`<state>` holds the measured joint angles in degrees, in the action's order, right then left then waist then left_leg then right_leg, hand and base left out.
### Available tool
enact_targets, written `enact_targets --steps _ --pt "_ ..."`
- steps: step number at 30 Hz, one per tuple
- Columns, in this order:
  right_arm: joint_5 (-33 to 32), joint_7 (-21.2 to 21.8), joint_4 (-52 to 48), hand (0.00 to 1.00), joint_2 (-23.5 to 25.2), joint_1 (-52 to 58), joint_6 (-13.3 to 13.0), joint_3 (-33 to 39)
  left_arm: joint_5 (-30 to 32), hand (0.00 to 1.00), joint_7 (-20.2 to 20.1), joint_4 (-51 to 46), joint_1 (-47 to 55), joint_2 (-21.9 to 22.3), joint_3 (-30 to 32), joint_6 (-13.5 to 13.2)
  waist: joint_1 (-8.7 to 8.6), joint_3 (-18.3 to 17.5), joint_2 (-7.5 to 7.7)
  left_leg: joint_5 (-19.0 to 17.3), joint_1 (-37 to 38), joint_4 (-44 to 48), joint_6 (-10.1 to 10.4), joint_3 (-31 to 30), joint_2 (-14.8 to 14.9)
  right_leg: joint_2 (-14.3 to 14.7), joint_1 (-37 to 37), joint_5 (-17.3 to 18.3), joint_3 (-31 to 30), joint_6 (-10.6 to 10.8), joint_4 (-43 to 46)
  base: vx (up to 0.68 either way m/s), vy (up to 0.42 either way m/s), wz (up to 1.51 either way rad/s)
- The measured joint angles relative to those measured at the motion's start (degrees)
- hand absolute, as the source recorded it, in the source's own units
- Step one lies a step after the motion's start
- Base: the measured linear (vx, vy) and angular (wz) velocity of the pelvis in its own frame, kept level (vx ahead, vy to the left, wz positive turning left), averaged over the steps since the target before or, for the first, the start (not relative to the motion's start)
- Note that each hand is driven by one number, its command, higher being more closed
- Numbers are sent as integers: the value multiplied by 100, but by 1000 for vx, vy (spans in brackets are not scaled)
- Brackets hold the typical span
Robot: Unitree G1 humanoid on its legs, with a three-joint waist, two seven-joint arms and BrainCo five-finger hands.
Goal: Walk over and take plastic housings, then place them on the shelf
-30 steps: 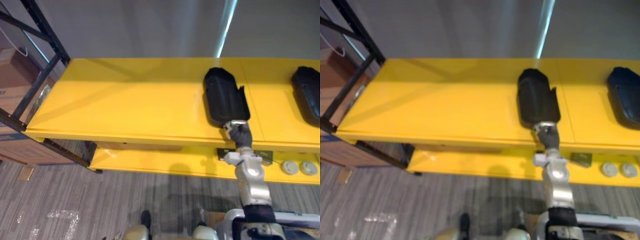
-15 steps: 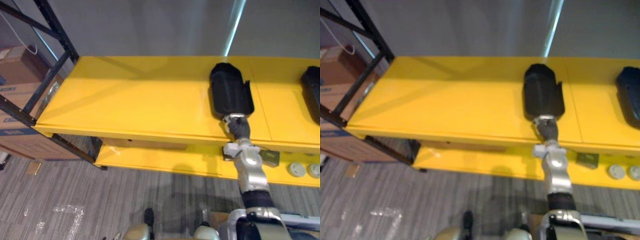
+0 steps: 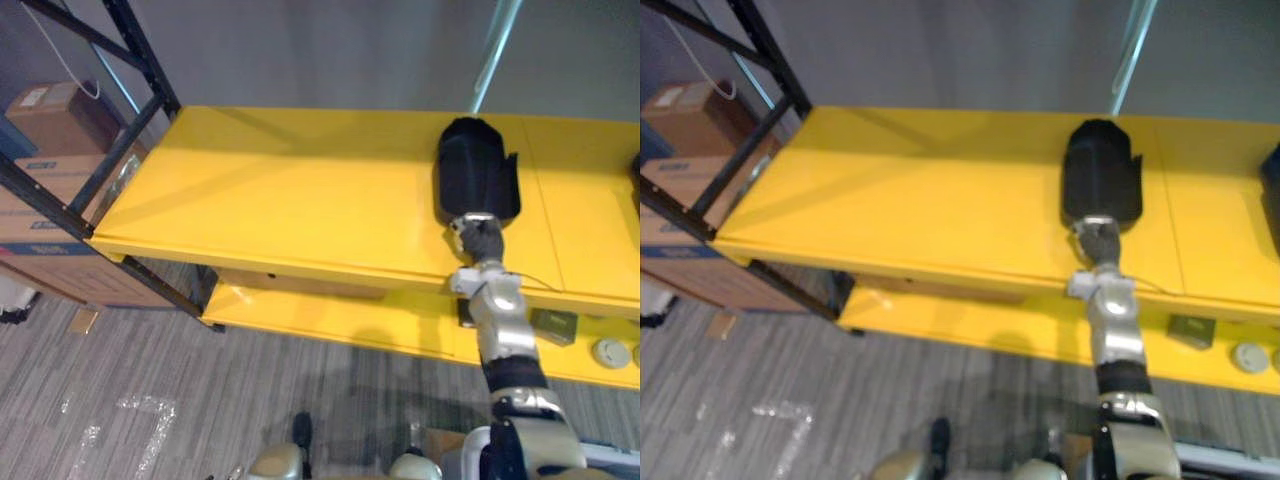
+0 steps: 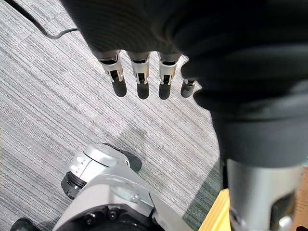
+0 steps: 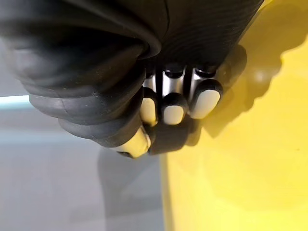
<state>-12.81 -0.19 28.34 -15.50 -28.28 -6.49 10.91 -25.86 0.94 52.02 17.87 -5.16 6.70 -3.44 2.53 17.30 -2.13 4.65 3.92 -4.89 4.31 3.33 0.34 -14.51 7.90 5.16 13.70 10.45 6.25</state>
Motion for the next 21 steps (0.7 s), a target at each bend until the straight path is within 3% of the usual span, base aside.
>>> enact_targets --steps 7,11,12,14,15,19,21 --pt "6 -3 -7 100 -1 -14 -58 21 169 0 -68 -11 -1 0 -2 15 7 11 10 -1 -6 -7 1 16 6 7 11 -18 2 7 -60 -1 1 0" --pt "15 -11 -1133 100 87 604 -18 5 168 0 -111 -24 -76 -3 2 18 3 33 71 -36 -17 -10 7 64 53 48 0 -51 -37 -16 -105 -1 3 -9" --pt "18 40 -1893 100 167 1082 17 -22 171 0 -110 -40 -64 -1 37 28 19 -5 163 -100 -11 -11 28 214 113 76 -80 -76 -171 -46 -116 21 7 -33" --pt "17 50 -2379 100 178 1444 17 -2 179 0 -108 -45 -65 -1 105 31 -19 -36 236 -138 -10 -12 48 275 144 102 -110 -91 -262 -57 -129 26 3 -35" --pt "8 151 -2967 100 197 1997 14 50 198 0 -103 -44 -46 -11 222 22 -60 -130 362 -208 7 -13 85 388 218 166 -144 -134 -360 -87 -157 22 -10 -33" --pt "-68 300 -3702 100 237 2715 -6 141 195 0 -100 -6 -37 -84 384 -29 -273 -335 606 -246 21 -15 139 562 405 349 -258 -230 -523 -167 -166 40 -26 -29" --pt "-122 299 -3833 100 241 2899 -60 151 195 0 -98 27 -40 -106 390 -64 -326 -407 647 -259 47 -14 161 643 488 432 -301 -307 -626 -228 -171 24 -21 -24"
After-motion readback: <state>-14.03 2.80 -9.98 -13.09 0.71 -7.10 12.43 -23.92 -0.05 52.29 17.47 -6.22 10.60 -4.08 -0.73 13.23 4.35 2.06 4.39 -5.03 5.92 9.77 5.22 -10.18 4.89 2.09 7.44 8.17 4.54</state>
